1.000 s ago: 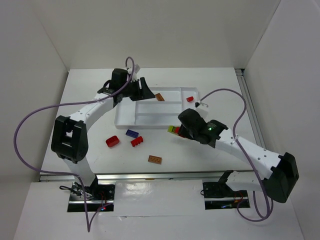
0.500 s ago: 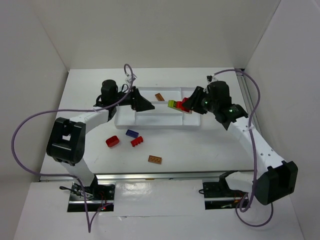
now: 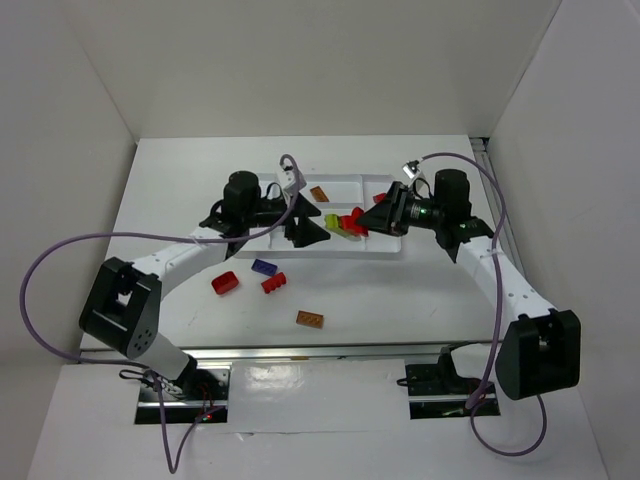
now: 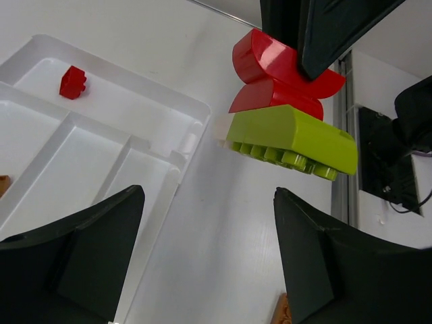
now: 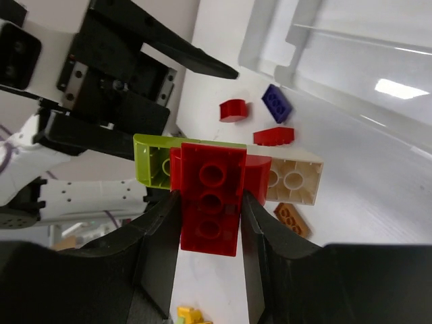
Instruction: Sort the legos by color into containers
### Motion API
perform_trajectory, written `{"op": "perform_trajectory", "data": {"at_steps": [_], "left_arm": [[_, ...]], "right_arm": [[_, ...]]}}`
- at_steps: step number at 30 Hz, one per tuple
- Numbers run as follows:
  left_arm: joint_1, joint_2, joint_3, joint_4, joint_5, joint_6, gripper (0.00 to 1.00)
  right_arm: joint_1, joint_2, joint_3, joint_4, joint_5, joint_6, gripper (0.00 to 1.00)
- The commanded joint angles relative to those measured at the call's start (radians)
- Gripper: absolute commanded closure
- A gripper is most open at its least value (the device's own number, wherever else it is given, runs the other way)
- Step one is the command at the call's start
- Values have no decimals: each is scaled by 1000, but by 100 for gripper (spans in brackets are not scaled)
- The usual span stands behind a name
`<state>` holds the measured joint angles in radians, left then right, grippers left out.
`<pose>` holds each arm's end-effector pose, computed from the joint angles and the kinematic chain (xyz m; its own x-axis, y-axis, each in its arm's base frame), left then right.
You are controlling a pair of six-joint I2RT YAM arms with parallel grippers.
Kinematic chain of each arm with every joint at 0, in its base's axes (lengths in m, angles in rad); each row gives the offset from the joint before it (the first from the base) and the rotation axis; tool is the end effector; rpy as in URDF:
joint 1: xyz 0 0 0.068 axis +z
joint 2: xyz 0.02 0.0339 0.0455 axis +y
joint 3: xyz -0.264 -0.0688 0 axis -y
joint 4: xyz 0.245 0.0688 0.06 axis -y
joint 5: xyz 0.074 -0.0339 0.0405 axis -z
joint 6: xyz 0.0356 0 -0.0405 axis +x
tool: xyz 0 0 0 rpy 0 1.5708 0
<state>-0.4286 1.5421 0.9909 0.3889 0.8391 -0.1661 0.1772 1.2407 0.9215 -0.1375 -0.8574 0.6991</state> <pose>0.3065 -0.1692 0.2844 -0.3013 0.0162 -0.9534 0.9082 0.3095 -0.2817 0.2642 0.0747 0.3004 -0.8364 0.2780 -0.4724 -0.3203 0.4515 0.8328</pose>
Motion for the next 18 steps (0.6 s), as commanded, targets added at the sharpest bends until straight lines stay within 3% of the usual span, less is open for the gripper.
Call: {"op": "perform_trajectory", "data": {"at_steps": [1,8,18], "left_arm": [[-27,-51,-9,67,-55,125,12],[-82,-88,-43,90,-83,155,10],[-134,-77,-34,206,-48,67,8]], "right_arm": [[-8,-7,-10,165,-115,74,70],[-8,2,-53,291,-158,168,70],[13,23,-64,338,-169,214,70]]}}
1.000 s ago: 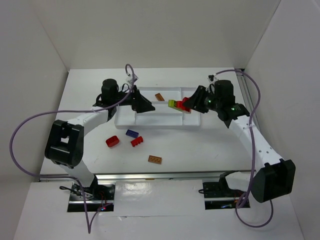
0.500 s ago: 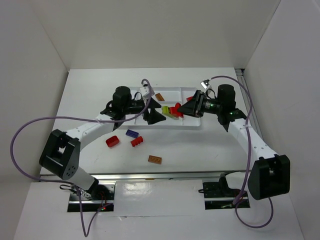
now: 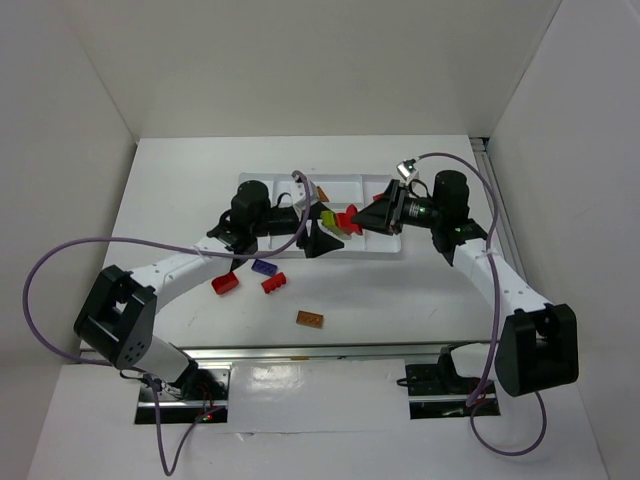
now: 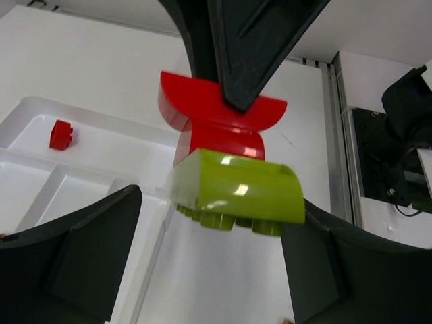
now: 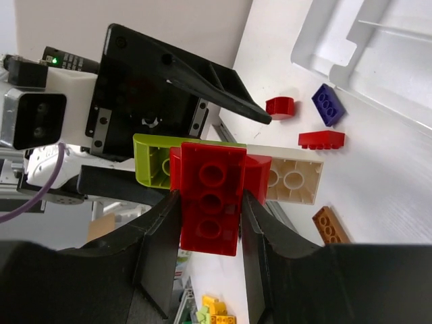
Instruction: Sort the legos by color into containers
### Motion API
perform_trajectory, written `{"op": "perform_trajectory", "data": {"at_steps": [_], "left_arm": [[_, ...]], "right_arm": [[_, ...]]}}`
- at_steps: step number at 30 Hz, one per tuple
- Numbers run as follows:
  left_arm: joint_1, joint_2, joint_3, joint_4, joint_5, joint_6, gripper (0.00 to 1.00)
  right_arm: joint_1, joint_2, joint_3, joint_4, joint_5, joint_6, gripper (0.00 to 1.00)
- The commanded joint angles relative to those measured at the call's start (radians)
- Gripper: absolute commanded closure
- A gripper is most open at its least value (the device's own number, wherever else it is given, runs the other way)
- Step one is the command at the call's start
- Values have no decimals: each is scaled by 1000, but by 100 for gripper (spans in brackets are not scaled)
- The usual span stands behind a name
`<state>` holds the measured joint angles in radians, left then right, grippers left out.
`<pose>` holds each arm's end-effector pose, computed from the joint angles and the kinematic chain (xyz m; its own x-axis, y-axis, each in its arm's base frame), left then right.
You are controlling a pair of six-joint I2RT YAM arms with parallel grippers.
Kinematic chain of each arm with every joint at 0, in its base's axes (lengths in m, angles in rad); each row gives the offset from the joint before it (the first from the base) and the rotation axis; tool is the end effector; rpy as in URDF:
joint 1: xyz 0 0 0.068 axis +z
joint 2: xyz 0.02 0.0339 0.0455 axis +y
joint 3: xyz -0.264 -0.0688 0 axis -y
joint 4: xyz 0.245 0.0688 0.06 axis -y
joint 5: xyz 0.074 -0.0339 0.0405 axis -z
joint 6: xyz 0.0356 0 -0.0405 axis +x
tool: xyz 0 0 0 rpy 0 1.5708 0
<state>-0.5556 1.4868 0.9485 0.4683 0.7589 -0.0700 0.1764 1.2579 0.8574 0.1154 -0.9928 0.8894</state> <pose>0.2747 -0.1994 0.2955 -0.1268 0.0190 -0.9917 0.9594 0.2563 -0.1178 0.2679 0.0780 0.2981 -0.8635 0.2771 -0.4215 -0.3437 0.2883 0.8937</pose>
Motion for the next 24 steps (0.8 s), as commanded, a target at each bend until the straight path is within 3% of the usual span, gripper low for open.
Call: {"op": "perform_trajectory", "data": {"at_steps": [1,4,10,14,17,18,21,24], "left_arm": [[-7,-22,9,153,43,-48,8],[-7,-11,-2,188,43,-89,18],[-7,-2,7,213,43,-108,21],[-7,7,7,191,53,-99,34],[-7,-2,7,172,43,-90,60],[-7,-2,7,158,43,-79,79],[2,-11,19,118,52,-70,95],[22,-11,29,96,53,-60,100]], "right_arm": [[24,6,0,86,-33,23,70],[37,15,0,95,-14,23,70],[78,24,-11,115,-4,36,70],[78,24,-20,133,-4,56,70],[78,24,-29,124,-4,37,70],[63,24,-49,124,-13,37,70],[20,14,-73,150,-27,48,70],[-34,5,-74,141,-36,48,70]]}}
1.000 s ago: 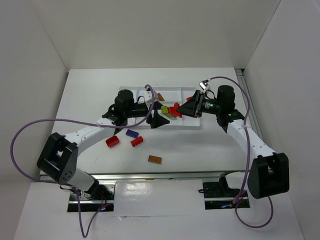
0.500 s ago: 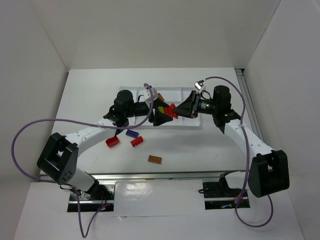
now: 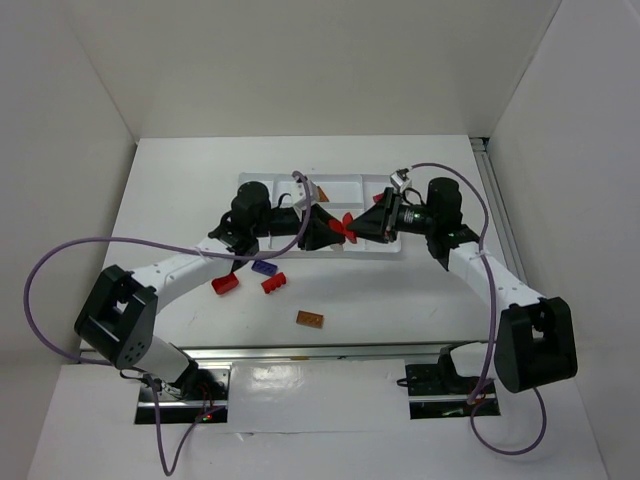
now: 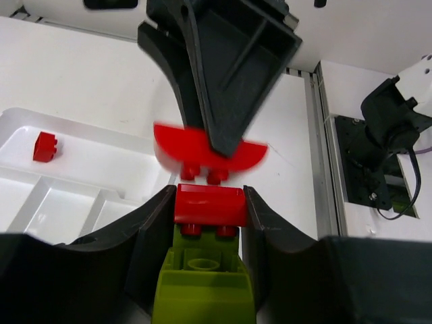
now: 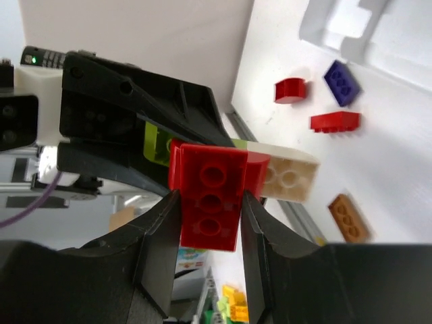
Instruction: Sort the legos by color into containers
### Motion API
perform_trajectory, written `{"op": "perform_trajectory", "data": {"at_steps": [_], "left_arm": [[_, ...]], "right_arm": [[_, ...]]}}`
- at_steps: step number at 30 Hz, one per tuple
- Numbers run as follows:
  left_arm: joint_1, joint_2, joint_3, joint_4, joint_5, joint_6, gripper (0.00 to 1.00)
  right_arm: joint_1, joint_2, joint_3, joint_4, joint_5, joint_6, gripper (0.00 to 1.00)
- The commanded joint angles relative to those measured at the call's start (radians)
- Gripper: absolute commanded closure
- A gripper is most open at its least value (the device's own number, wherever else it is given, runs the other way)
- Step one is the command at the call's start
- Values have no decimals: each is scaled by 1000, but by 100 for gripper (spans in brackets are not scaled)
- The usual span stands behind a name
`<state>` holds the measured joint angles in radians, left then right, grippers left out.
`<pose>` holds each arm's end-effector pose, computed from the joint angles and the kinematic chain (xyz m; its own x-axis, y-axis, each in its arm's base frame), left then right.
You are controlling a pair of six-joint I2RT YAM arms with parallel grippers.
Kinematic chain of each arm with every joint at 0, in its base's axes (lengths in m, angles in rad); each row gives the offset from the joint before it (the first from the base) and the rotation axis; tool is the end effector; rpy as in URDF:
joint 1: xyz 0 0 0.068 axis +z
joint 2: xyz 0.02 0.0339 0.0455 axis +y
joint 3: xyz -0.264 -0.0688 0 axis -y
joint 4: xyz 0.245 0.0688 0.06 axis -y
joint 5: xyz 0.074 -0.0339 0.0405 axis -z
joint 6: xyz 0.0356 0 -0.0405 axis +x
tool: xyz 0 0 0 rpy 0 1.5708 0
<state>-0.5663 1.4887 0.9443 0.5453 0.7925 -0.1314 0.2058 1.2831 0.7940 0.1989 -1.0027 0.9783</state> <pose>0.2716 -0.2027 0.3011 -0.1273 -0.0280 -0.9915 0.9693 0.2085 -0.1304 0.2668 0.0864 0.2779 -0.9035 0.2673 -0.3350 -0.2706 0.2505 0.9296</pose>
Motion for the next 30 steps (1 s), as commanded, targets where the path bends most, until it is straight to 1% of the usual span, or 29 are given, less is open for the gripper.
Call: {"op": "perform_trajectory", "data": {"at_steps": [1,6,7,9,10,11,12,13,14,15,16,17,18,20,21,22,25,26,28,30], "left_arm": [[32,-13,33,19,28,1,100],[32,-22,33,-4,19,10,100],[32,-22,33,-14,19,10,100],[42,-31,33,-15,10,19,100],[42,-31,42,-25,-1,19,100],[42,-31,42,-25,-15,19,100],[42,-31,42,-37,-25,9,100],[42,-31,54,-47,-38,9,100],[42,-31,69,-57,-59,-8,100],[42,-31,82,-91,-70,-26,100],[51,-31,97,-114,-81,-40,100],[51,-31,132,-137,-90,-65,100],[62,-31,152,-189,-90,-77,100],[71,-10,207,-241,-90,-109,100],[71,-10,208,-242,-90,-109,100],[83,-10,226,-267,-101,-132,100],[111,-1,250,-309,-110,-163,100],[120,8,260,-309,-81,-172,100],[132,8,260,-309,-68,-200,100],[141,19,260,-297,-58,-223,100]], "right_arm": [[-75,-30,-10,57,-27,-41,70],[-150,-21,8,18,-47,-79,71],[-161,-21,8,-19,-22,-111,71],[-173,-8,59,-102,39,-180,71],[-174,5,83,-209,149,-222,71],[-164,15,138,-269,227,-307,71],[-136,24,167,-324,321,-346,71],[-111,44,194,-405,533,-378,71],[-82,56,220,-446,655,-421,71],[-22,73,269,-470,767,-437,71],[-2,117,287,-486,859,-449,71],[13,142,318,-501,988,-461,71],[23,195,333,-501,1019,-461,71],[23,275,368,-501,1061,-484,71],[23,275,384,-501,1061,-484,71],[23,316,395,-501,1084,-497,70],[23,383,429,-510,1084,-506,68],[23,395,441,-510,1084,-516,68],[23,429,450,-510,1075,-526,66],[23,449,470,-510,1075,-536,59]]}}
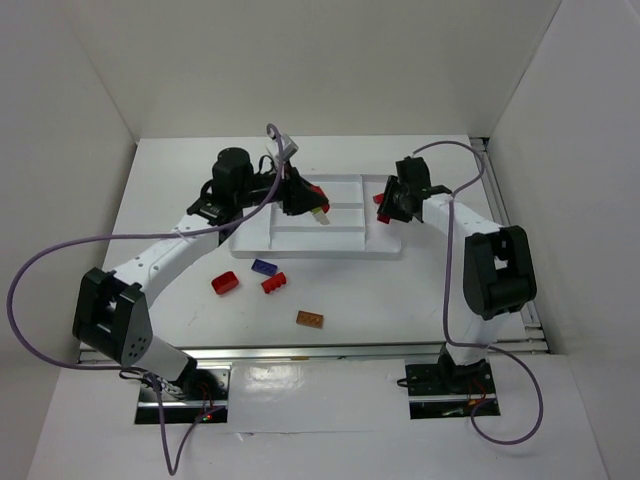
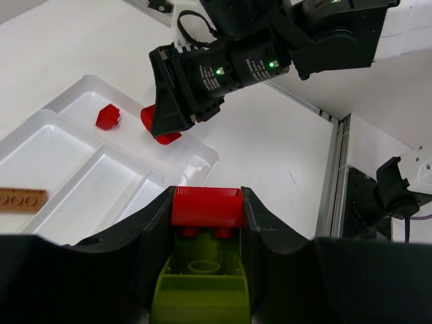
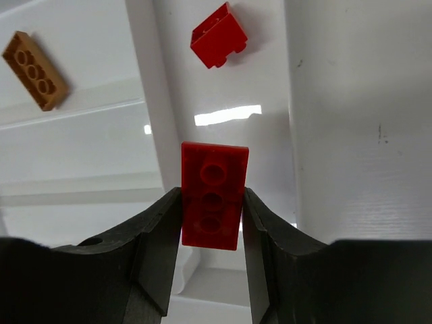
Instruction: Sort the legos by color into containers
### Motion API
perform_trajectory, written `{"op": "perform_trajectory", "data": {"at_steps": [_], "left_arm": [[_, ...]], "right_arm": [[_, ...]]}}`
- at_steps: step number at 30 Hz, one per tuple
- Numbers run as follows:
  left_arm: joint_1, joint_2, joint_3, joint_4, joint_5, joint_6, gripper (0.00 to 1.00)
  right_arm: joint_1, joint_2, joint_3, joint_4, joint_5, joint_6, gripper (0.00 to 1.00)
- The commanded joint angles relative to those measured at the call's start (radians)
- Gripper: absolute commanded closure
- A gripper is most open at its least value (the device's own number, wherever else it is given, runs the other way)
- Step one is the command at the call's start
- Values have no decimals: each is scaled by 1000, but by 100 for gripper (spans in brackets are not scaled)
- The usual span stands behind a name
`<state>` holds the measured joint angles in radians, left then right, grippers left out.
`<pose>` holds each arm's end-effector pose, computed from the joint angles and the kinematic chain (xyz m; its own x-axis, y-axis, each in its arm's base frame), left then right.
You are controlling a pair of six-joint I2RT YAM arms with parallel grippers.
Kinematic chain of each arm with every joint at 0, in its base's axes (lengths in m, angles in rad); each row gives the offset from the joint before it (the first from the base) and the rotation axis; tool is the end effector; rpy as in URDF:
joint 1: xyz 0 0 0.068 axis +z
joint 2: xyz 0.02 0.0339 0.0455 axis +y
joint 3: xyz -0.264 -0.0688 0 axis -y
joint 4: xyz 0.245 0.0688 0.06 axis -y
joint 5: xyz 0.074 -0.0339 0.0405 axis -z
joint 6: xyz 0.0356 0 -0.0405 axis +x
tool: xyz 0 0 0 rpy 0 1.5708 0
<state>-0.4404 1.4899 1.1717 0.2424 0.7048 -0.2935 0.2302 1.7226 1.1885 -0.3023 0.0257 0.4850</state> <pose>0.3076 -0.1705 0.3493 -0.3286 -0.0888 -0.9403 0.8504 0.4053 -0.3354 0.3651 0.0846 0.2200 -0.7378 0.3058 -0.6017 0.1499 0.9435 0.2956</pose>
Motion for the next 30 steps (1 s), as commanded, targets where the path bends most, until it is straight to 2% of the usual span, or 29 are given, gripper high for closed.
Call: {"op": "perform_trajectory", "data": {"at_steps": [1,2,3,5,9,11,16,17,19,21,26,30], "left_arm": [[25,18,32,6,42,-61,100],[34,27,32,6,65,-73,100],[34,27,32,6,76,-85,100],[54,52,55,6,102,-96,100],[81,70,55,24,209,-139,100],[115,90,66,38,269,-148,100],[155,194,154,58,527,-209,100],[155,207,154,58,542,-219,100],[155,217,154,104,551,-255,100],[155,217,131,161,552,-288,100],[155,208,118,271,551,-375,100],[146,208,118,290,552,-391,100]], "right_arm": [[-2,9,76,-9,57,-43,54],[-2,20,76,-18,57,-57,36],[-2,20,85,-18,57,-57,29],[-2,8,94,-38,57,-68,25],[-2,-67,94,-49,19,-98,23],[-11,-157,66,-32,-33,-120,29],[-51,-406,-145,167,-464,-158,30],[-61,-472,-170,195,-521,-158,27],[-61,-518,-210,261,-659,-158,14],[-37,-543,-236,273,-731,-149,12],[58,-529,-236,331,-735,-126,9],[133,-471,-202,385,-725,-126,9]]}}
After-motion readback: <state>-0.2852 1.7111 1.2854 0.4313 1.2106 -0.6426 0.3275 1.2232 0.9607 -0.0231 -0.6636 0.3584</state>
